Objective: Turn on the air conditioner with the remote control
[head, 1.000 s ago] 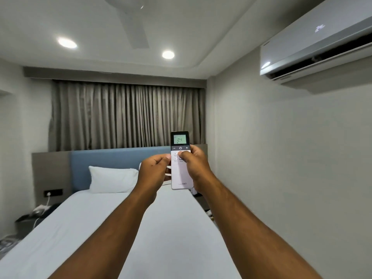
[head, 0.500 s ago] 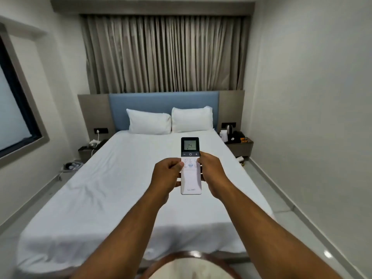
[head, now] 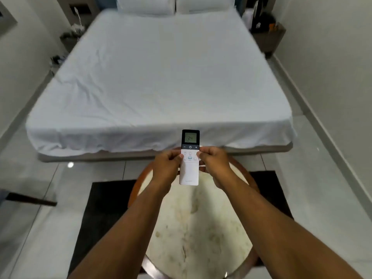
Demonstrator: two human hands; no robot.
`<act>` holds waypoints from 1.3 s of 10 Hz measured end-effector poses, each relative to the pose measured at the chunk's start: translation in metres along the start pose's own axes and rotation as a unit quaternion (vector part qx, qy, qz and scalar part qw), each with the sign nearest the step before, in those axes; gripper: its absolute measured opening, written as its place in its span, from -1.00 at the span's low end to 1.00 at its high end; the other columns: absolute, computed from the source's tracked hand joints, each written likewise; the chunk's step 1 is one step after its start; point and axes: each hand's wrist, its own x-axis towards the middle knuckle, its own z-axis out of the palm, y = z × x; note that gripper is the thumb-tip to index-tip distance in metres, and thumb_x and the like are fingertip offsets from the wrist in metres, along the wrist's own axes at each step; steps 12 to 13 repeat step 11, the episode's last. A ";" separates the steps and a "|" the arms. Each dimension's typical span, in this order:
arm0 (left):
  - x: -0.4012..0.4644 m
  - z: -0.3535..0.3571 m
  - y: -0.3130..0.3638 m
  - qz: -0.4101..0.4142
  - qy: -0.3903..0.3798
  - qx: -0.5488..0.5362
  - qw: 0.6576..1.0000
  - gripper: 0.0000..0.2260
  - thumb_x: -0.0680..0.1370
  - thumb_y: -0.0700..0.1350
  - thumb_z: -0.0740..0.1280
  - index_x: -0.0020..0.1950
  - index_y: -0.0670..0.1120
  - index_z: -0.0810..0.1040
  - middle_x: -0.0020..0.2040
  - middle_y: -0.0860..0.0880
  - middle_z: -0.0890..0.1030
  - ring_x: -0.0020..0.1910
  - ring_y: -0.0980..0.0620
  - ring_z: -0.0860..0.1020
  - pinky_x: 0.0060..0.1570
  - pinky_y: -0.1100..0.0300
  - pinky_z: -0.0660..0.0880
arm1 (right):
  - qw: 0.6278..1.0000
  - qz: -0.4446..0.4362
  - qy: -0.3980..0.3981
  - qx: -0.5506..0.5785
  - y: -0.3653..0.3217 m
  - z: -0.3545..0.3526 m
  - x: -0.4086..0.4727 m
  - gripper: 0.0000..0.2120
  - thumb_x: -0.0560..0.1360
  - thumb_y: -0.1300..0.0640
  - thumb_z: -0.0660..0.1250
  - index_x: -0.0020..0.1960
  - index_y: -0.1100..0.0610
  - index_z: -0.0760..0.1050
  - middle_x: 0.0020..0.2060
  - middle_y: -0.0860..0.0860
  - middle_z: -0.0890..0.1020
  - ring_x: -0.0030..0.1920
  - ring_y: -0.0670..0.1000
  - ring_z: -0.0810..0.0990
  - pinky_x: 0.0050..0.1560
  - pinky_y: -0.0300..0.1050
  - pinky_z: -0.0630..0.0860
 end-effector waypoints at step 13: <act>0.008 0.025 -0.294 -0.123 -0.016 0.204 0.971 -0.76 0.55 -0.17 0.34 0.20 -0.09 0.62 0.13 -0.09 0.68 0.07 -0.06 0.62 0.16 0.03 0.53 | 0.966 0.128 0.038 -0.219 0.298 0.030 0.033 -0.76 0.53 0.23 0.34 0.14 0.29 0.64 0.07 0.19 0.71 0.08 0.17 0.66 0.16 0.04 0.57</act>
